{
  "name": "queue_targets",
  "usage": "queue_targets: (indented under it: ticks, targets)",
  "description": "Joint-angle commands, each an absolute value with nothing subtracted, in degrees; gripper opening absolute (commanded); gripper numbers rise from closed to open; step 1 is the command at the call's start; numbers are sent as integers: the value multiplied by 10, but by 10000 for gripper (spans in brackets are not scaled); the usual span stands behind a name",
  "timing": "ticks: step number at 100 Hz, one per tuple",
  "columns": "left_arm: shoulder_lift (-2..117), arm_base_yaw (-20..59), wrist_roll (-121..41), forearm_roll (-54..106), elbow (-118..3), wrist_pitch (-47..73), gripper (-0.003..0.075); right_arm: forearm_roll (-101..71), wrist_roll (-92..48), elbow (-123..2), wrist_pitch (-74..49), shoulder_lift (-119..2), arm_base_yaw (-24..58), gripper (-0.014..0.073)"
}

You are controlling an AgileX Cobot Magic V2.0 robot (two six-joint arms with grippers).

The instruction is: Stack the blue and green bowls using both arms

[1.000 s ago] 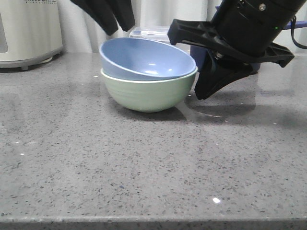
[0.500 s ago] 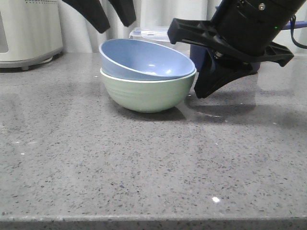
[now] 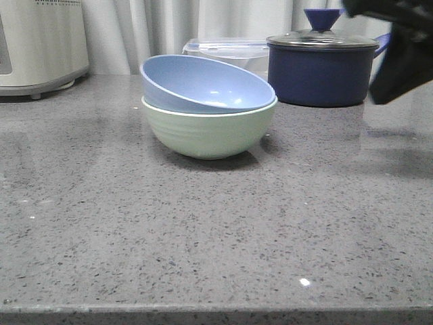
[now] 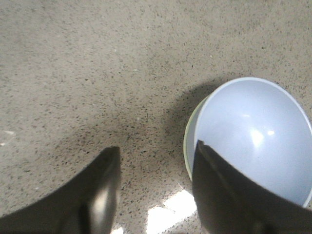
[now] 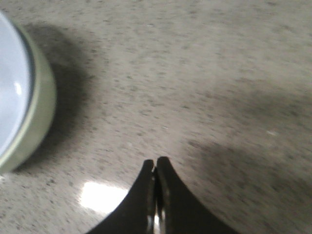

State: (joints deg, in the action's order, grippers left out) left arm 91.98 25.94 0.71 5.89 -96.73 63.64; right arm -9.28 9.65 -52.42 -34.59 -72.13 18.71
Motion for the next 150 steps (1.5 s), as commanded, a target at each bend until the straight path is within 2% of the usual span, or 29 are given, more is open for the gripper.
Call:
queue_targets:
  ticks: [1,35,93,150]
  targets:
    - [866,255,20,48,-957,588,253,-80,93,-522,-337,-672,161,-82]
    - [748,255,67,-25,-805,523,-20,-42,93,-478,-377,-549,100,-82]
    - [494,255,181,-135,-526,415,-20,-16,93,-388,-387,-334,90,-82]
    - [228,255,184,-146,-311,368,-20,-16,93,-320,-385,-180,90,-81]
